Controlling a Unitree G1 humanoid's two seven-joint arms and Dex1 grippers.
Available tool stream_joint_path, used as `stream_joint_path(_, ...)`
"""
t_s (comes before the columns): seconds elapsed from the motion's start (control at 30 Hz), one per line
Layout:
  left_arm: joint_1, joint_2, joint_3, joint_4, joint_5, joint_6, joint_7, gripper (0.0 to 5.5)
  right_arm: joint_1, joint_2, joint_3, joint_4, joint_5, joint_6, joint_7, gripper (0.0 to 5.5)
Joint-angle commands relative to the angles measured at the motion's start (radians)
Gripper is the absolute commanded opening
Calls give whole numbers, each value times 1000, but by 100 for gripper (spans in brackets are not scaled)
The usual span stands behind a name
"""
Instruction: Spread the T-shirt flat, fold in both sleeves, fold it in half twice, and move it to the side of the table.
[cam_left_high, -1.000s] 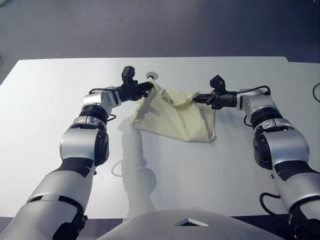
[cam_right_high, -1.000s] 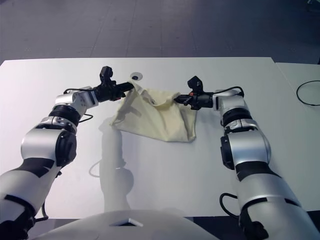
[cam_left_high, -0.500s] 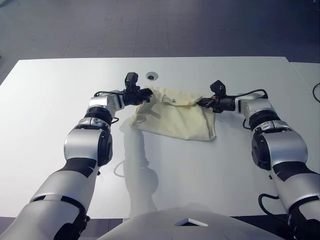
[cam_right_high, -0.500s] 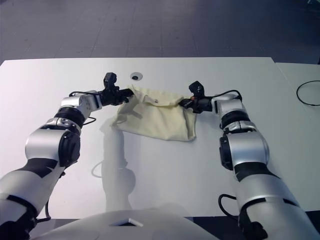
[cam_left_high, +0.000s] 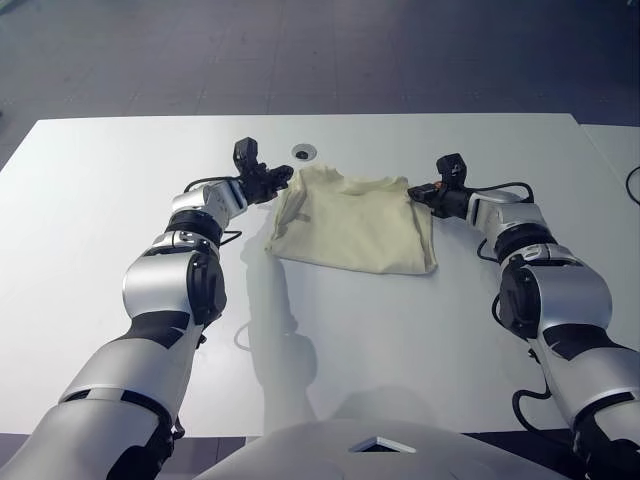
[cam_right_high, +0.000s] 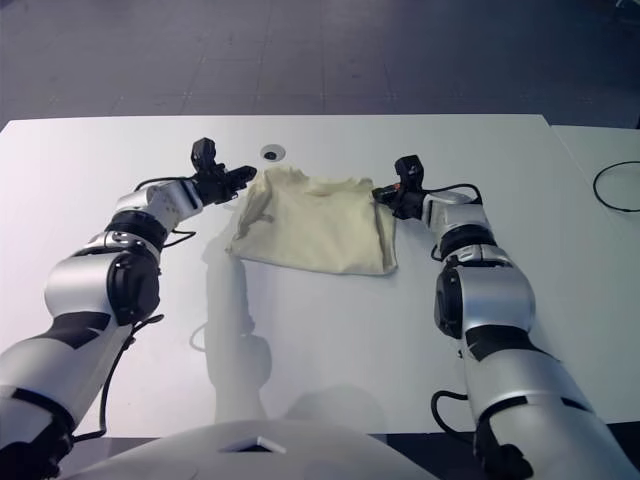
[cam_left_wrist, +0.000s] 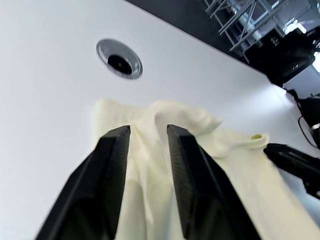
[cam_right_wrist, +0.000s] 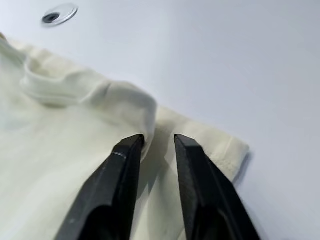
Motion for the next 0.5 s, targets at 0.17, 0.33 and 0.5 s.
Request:
stream_joint_path(0.17, -6, 12, -119, -84, 121, -82, -55, 289, 5, 11, 64, -62, -76, -161, 26, 268)
stream_joint_path(0.33, 259, 1, -322, -504, 250, -112, -87, 375, 16, 3, 193, -113, -201, -343, 37, 350)
stream_joint_path(0.5, 485, 34, -479, -867, 348, -24, -94, 463, 40, -28, 281, -92, -310, -432, -39, 436)
